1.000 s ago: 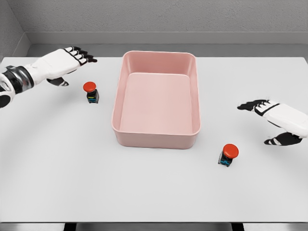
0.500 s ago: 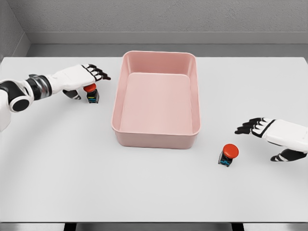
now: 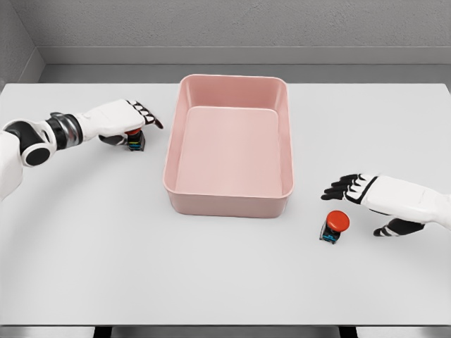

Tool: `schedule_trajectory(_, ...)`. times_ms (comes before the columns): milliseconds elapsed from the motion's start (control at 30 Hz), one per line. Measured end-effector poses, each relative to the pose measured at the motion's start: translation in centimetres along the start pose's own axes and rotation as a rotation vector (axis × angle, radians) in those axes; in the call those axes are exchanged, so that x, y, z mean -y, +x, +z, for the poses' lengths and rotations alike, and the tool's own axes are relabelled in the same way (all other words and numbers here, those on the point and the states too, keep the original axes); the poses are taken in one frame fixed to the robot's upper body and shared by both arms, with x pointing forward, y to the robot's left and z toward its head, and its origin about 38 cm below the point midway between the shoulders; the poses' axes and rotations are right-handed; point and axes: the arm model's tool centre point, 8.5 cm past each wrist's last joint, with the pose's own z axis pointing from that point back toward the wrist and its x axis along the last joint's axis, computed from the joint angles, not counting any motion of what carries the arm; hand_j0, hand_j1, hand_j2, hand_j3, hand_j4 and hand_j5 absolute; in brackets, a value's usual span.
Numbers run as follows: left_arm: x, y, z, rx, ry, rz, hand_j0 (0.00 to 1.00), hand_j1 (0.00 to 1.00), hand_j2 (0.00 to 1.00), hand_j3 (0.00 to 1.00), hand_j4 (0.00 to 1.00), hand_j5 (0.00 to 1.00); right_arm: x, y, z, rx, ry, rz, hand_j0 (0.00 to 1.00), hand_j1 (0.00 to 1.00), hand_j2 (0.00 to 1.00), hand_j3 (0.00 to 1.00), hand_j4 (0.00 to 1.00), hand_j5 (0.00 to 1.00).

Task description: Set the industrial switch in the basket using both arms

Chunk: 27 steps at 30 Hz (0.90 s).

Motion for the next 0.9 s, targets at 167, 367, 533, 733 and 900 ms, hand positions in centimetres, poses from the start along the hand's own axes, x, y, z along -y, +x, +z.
schedule_trajectory(167,-0.2,0.2,0.0,0.006,-0.001,-0.009,0.44,0.44,0.44,0.44,0.44,0.44,-0.7,0.3,-0.7,0.020,0.018,-0.014,1.00,1.00,1.00,1.00,1.00,1.00)
schedule_trajectory(367,-0.2,0.1,0.2,0.004,-0.002,-0.013,0.34,0.34,0.34,0.34,0.34,0.34,-1.0,0.5,-1.0,0.029,0.026,-0.019,1.00,1.00,1.00,1.00,1.00,1.00)
schedule_trajectory(533,-0.2,-0.1,0.4,-0.002,-0.005,-0.012,0.26,0.26,0.26,0.26,0.26,0.26,-1.5,0.7,-1.3,0.039,0.038,-0.028,1.00,1.00,1.00,1.00,1.00,1.00)
schedule_trajectory(733,-0.6,-0.3,0.9,-0.004,0.003,-0.028,0.25,0.25,0.25,0.25,0.25,0.25,-1.7,0.8,-1.5,0.048,0.044,-0.030,1.00,1.00,1.00,1.00,1.00,1.00)
schedule_trajectory(900,-1.7,-0.8,1.8,-0.015,0.037,-0.037,0.25,0.25,0.25,0.25,0.25,0.25,-1.9,0.9,-1.6,0.050,0.056,-0.031,0.78,0.78,0.78,0.78,0.78,0.78)
